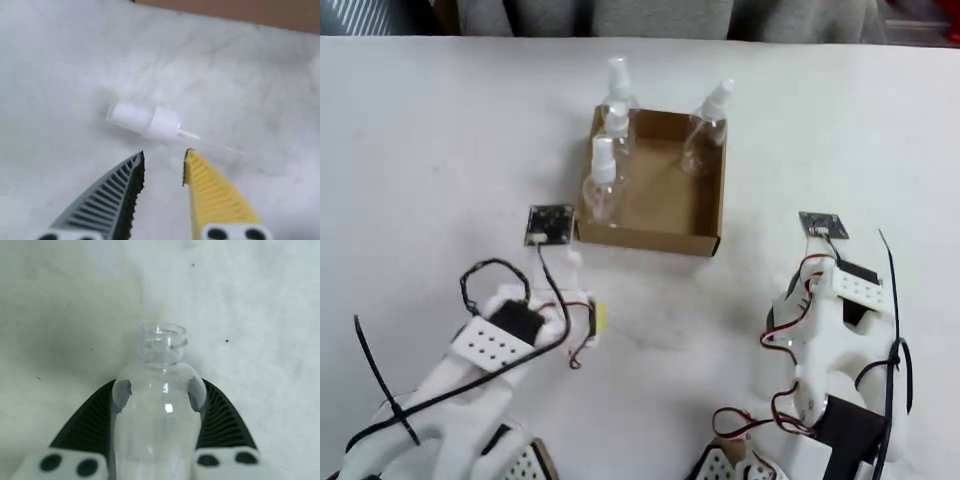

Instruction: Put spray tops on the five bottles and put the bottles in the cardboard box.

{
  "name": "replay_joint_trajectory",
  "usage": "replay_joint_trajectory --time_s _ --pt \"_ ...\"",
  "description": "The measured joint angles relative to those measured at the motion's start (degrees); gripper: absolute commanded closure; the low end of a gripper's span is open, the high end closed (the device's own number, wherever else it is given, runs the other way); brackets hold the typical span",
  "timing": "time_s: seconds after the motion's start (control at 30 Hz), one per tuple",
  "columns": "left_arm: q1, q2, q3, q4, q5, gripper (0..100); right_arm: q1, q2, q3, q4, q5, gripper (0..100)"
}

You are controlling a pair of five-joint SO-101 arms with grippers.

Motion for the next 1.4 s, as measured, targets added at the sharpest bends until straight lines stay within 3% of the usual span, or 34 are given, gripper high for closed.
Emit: replay_joint_trajectory --time_s 0.07,0.67,1.2,1.4 --pt "0.62 0.00 0.00 0.00 0.18 99 0.00 0.00 0.00 0.00 0.00 97.9" --pt "-0.97 5.54 0.00 -0.26 -1.67 98 0.00 0.00 0.18 -0.97 0.00 97.9" --pt "-5.10 19.34 -4.22 -10.55 -1.76 98 0.00 0.00 0.18 -0.97 0.09 97.9" --pt "-5.10 17.93 -8.44 -8.79 4.66 97 0.00 0.00 0.18 -0.97 1.23 97.9"
